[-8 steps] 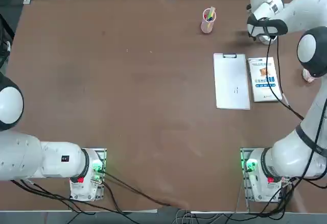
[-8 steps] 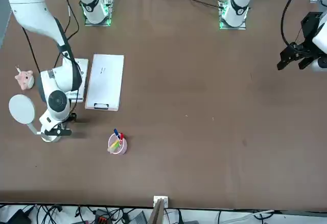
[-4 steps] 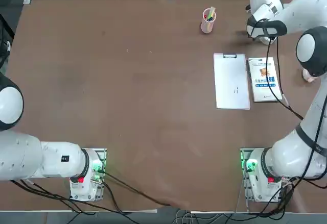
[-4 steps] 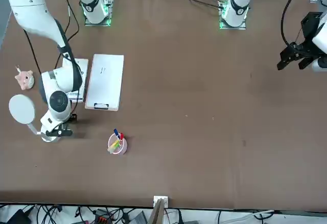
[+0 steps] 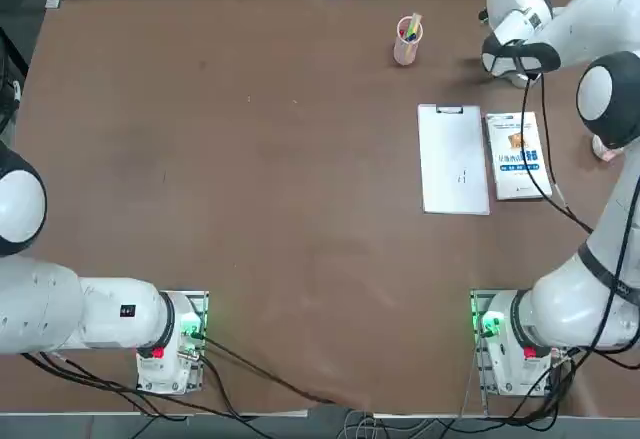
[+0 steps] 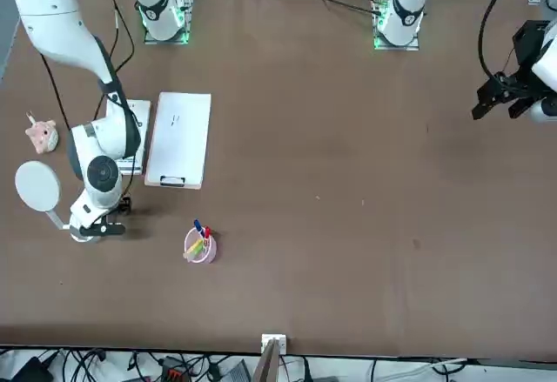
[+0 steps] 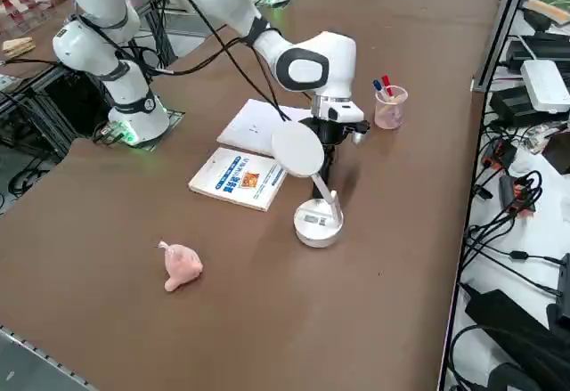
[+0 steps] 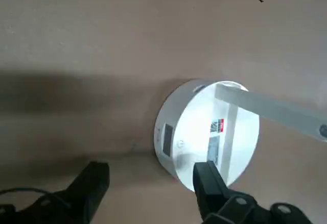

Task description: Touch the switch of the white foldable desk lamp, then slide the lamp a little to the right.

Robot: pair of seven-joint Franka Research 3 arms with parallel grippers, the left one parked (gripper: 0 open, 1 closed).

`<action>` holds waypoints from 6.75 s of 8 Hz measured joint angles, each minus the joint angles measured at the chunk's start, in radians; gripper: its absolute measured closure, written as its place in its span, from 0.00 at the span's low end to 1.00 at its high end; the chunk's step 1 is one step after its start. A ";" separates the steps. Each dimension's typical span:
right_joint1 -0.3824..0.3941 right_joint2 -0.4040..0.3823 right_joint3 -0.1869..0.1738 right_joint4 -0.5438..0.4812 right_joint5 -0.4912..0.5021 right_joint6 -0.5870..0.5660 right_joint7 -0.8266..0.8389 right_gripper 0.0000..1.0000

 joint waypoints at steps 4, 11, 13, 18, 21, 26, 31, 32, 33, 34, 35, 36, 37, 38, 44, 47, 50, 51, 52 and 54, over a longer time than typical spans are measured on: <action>-0.001 0.016 0.000 0.002 -0.003 0.023 0.000 0.00; -0.028 0.036 -0.001 0.007 -0.005 0.100 0.000 0.00; -0.029 0.036 -0.001 0.008 -0.005 0.100 0.000 0.00; -0.029 0.036 -0.001 0.009 -0.006 0.100 -0.020 0.00; -0.030 0.036 0.000 0.039 -0.007 0.042 -0.054 0.00; -0.023 0.032 0.059 0.237 0.090 -0.325 -0.195 0.00; -0.003 0.033 0.064 0.252 0.121 -0.408 -0.219 0.00; 0.019 0.033 0.066 0.265 0.121 -0.450 -0.242 0.00; 0.042 0.032 0.076 0.290 0.122 -0.512 -0.275 0.00; 0.062 0.031 0.101 0.313 0.122 -0.567 -0.309 0.00; 0.078 0.029 0.122 0.327 0.122 -0.594 -0.357 0.00; 0.085 0.026 0.128 0.332 0.119 -0.600 -0.439 0.00; 0.078 0.026 0.125 0.336 0.104 -0.599 -0.540 0.00; 0.064 0.026 0.121 0.337 0.058 -0.595 -0.627 0.00; 0.067 0.082 0.128 0.335 -0.265 -0.566 -0.891 0.00; 0.067 0.120 0.128 0.335 -0.286 -0.566 -0.921 0.00; 0.066 0.130 0.125 0.336 -0.289 -0.567 -0.964 0.00; 0.063 0.130 0.119 0.336 -0.289 -0.567 -0.993 0.00; 0.055 0.130 0.115 0.337 -0.290 -0.567 -1.007 0.00; 0.045 0.130 0.114 0.338 -0.303 -0.567 -1.029 0.00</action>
